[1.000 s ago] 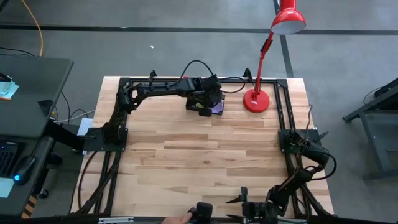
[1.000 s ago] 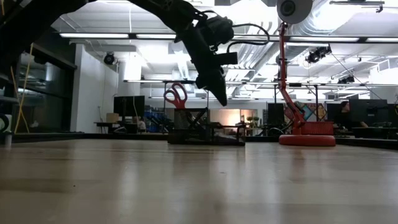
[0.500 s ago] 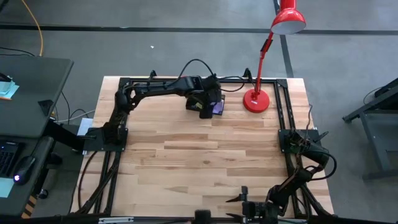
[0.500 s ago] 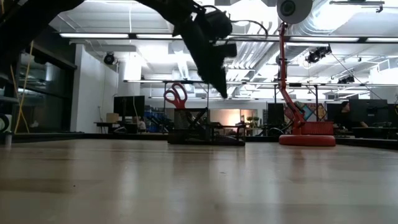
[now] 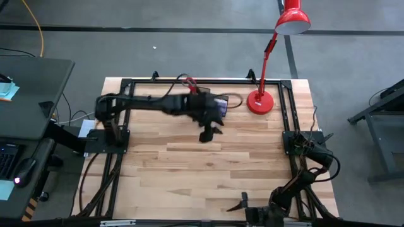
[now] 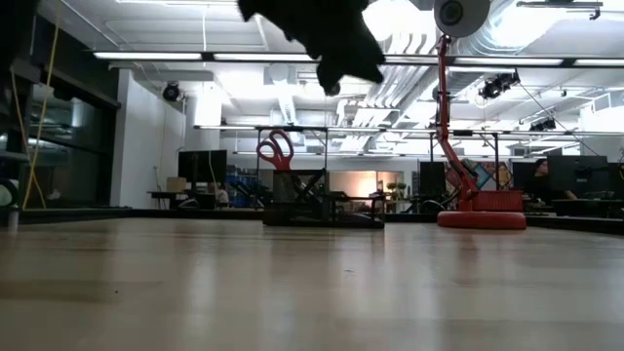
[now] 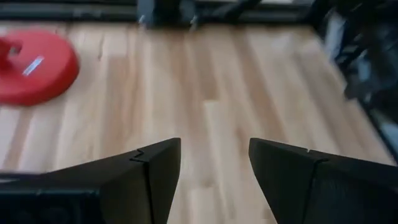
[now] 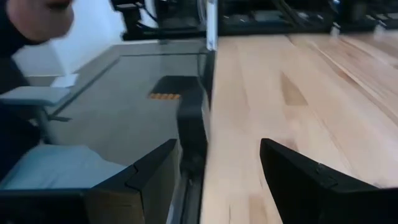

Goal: Pick and place office supplies into organizer
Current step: Return to Home Position

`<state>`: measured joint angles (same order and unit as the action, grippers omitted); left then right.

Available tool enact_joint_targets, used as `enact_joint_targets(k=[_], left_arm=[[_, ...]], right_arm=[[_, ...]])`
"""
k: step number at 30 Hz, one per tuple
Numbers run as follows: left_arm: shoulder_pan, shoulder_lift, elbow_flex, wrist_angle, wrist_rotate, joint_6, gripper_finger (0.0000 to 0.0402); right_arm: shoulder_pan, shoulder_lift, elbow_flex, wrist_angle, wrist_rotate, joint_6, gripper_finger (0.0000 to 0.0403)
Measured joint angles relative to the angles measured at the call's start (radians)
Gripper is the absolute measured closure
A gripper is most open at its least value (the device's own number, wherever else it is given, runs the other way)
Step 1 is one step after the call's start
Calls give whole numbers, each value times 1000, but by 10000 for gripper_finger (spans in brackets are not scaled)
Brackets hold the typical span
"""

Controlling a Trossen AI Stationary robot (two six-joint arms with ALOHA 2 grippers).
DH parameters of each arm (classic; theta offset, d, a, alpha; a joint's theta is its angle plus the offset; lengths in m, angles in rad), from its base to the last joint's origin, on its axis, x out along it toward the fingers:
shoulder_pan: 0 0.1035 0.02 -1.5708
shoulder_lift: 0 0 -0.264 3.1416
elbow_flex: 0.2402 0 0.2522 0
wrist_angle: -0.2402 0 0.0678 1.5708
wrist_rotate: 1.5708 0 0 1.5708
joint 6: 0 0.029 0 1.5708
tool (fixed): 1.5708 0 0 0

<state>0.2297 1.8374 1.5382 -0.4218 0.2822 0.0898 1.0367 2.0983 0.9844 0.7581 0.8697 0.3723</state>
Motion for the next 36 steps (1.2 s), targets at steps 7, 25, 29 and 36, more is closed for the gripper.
enact_joint_targets(k=[7,25,29,36], left_arm=[[-214,-175,-414,581,-41,-138,218],[-739,-254,-1055,1399,-531,-217,218],[-790,-253,-1164,1494,-632,-209,218],[-872,-252,-1327,1651,-767,-201,218]], right_arm=[[-120,0,0,172,-351,-178,180],[-239,-34,-384,759,-559,-235,180],[-247,-95,-472,742,-554,-245,181],[-245,-231,-586,638,-478,-234,180]])
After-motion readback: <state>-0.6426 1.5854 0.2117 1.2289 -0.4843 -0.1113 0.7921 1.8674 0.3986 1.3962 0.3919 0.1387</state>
